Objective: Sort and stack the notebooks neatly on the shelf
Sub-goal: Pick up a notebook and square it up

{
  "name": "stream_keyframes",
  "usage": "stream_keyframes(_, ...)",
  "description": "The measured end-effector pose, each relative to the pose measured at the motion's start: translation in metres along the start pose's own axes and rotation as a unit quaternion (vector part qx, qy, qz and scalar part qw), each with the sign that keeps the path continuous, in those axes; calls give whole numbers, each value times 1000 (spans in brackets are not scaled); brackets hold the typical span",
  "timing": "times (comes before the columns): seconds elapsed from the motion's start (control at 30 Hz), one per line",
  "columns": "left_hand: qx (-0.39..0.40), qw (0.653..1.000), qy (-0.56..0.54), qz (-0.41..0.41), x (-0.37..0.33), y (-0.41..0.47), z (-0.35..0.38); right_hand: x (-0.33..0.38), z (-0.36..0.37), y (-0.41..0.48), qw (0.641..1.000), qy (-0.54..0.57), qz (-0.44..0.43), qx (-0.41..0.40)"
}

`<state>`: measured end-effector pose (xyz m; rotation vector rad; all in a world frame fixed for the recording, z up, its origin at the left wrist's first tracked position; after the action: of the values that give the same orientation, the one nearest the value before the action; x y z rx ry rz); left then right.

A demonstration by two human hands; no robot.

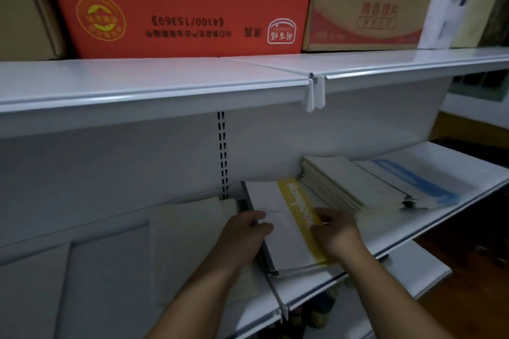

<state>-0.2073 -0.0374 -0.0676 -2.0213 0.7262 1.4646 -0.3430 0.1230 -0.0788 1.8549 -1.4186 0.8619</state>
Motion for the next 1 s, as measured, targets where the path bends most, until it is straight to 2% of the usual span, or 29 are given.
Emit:
stream_keyframes(0.13,-33,999,26,7,-2,-3,-22,-3,23,4,980,-187,-33,64)
stream_keyframes(0.2,-63,998,14,9,-1,-5,-48,17,29,0,971,-226,-65,35)
stream_keyframes(0.27,-92,996,4,5,4,-8,-81,66,36,-18,981,-141,-130,-9)
stream_keyframes(0.33,-127,992,14,1,14,-14,-118,127,50,-52,975,-18,-219,-20)
stream_keyframes(0.37,-153,988,13,-2,21,-17,-141,155,64,-74,967,26,-254,1)
stream_keyframes(0.43,-206,978,20,-11,39,-28,-189,194,104,-120,954,71,-274,95)
stream_keyframes(0.57,-319,937,139,-35,89,-61,-289,226,205,-215,904,40,-297,306)
stream_keyframes(0.63,-362,912,182,-67,115,-81,-332,227,240,-242,888,22,-260,379)
stream_keyframes(0.73,-384,881,243,-131,151,-100,-376,219,277,-257,888,50,-141,434)
stream_keyframes(0.83,-339,880,290,-160,170,-100,-385,217,298,-257,892,140,-20,430)
stream_keyframes(0.9,-332,883,291,-158,173,-98,-385,209,310,-250,901,146,42,407)
stream_keyframes(0.97,-334,888,277,-153,170,-96,-387,202,321,-253,891,143,87,422)
stream_keyframes(1.0,-333,890,269,-156,169,-96,-387,201,326,-256,888,133,83,433)
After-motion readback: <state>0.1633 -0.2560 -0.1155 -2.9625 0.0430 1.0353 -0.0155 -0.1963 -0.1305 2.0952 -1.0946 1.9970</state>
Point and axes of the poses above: each hand's wrist, its own y-axis towards the middle knuckle, its own z-axis out of the palm, x = y × z, the point moved 9 cm from there along y, towards the middle knuckle, and after that the axes turned 11 degrees about -x, right-handed, at the moved point
